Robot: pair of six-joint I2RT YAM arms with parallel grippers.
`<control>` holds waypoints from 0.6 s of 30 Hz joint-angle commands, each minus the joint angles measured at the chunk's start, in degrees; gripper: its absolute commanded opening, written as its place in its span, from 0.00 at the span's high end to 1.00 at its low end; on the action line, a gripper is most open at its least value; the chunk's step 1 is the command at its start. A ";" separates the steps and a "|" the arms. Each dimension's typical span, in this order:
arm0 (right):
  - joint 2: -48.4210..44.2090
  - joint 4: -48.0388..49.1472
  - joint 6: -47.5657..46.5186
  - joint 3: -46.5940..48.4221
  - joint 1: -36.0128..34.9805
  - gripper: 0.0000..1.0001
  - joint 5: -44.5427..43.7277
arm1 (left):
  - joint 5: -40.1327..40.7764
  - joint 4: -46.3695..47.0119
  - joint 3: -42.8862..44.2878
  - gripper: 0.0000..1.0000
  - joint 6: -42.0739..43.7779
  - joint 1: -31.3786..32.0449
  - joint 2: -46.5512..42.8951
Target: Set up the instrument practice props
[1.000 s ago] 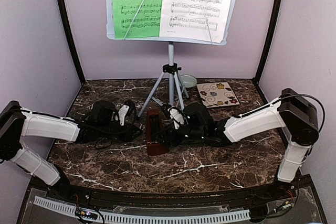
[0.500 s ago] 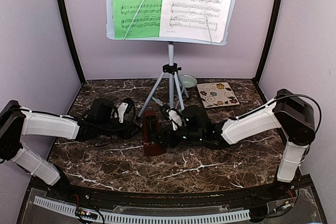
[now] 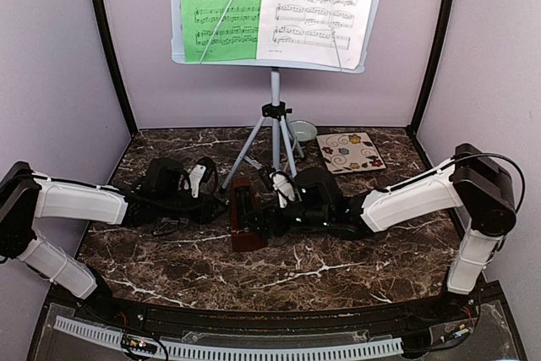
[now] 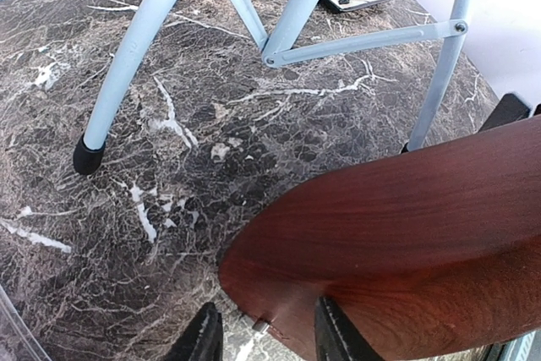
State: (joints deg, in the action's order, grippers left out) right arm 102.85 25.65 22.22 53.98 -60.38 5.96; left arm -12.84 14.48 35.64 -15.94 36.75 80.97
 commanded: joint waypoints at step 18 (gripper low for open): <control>-7.91 -8.37 -4.69 3.65 -4.57 0.00 -23.26 | 0.00 0.70 -0.65 0.56 -0.69 -0.19 -3.06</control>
State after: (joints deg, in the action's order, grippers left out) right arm 97.69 19.51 18.26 57.14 -64.75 -9.04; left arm -12.71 14.50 35.57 -16.32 36.75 80.31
